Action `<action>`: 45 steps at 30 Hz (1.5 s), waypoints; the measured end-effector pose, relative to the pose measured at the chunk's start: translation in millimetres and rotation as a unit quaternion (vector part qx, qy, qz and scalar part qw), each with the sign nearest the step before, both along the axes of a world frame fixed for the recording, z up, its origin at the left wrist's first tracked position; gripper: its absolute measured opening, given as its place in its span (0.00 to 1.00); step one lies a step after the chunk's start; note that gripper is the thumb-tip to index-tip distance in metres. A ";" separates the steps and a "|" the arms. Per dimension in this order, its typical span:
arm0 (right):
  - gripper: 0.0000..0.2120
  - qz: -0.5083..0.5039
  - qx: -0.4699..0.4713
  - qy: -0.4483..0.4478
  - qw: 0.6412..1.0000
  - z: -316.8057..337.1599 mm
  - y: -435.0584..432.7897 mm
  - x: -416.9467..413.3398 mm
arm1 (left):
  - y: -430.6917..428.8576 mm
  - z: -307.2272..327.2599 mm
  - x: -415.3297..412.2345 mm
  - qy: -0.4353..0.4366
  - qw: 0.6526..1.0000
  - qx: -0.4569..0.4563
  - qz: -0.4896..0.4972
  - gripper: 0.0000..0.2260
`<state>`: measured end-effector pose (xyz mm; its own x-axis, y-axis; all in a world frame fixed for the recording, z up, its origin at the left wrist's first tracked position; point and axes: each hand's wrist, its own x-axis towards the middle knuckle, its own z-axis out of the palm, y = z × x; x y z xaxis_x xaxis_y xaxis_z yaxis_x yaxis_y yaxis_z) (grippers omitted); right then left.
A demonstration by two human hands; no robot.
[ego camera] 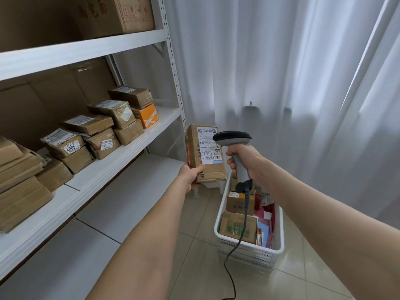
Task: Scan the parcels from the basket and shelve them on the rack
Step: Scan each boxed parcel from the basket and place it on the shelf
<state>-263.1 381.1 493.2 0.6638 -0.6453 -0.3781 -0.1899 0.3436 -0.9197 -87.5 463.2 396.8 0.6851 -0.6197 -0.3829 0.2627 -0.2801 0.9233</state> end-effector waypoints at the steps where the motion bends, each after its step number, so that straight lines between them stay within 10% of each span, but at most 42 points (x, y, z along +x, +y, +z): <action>1: 0.02 0.005 0.001 -0.003 1.000 1.1 1.2 1.6 | 2.5 1.4 1.8 0.002 1.000 -0.003 0.001 0.17; 30: 0.21 0.011 0.052 -0.154 0.987 53.4 96.7 234.9 | 138.6 145.9 172.9 -0.066 0.987 -0.045 0.141 0.27; 45: 0.18 0.047 0.063 -0.190 0.979 84.1 18.2 395.8 | 78.6 199.3 304.1 -0.077 0.975 -0.072 0.196 0.23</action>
